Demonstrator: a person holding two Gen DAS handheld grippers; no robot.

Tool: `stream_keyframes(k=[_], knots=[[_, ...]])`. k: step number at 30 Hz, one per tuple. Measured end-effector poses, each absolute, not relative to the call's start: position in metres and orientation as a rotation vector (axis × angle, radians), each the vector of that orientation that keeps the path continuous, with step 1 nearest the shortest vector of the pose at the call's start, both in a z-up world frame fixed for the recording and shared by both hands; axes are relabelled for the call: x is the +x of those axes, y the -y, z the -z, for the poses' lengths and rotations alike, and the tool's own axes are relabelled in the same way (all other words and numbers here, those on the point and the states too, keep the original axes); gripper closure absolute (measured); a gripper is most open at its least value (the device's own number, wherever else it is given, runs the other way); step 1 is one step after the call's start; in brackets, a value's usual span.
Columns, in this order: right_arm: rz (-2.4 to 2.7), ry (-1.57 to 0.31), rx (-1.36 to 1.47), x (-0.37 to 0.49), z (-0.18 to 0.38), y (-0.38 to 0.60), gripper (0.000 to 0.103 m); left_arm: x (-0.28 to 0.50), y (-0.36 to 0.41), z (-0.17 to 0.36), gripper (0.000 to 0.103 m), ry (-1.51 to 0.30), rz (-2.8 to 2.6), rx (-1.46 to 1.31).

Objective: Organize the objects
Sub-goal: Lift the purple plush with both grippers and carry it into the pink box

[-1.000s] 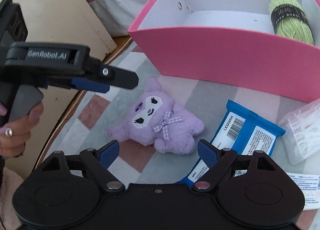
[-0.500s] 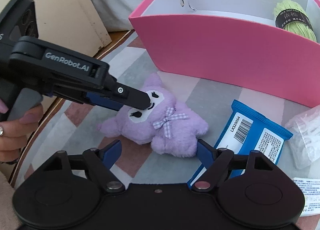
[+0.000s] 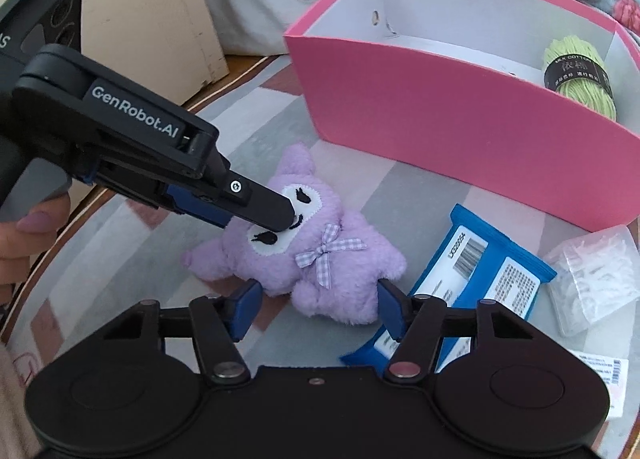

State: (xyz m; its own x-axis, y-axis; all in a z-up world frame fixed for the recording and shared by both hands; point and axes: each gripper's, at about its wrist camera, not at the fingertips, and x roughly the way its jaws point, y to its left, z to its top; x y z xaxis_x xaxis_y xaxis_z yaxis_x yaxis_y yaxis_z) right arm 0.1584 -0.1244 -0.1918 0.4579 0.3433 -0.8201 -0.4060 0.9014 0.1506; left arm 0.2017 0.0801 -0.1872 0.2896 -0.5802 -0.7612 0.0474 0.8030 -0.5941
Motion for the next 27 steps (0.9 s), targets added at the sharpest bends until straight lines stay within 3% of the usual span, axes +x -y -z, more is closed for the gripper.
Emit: stream_keyframes(k=[27], knots=[[-0.553,-1.002,-0.013,0.114,0.091,0.167,0.024,0.131,-0.038,0.085,0.067,-1.109,0.468,-0.430]])
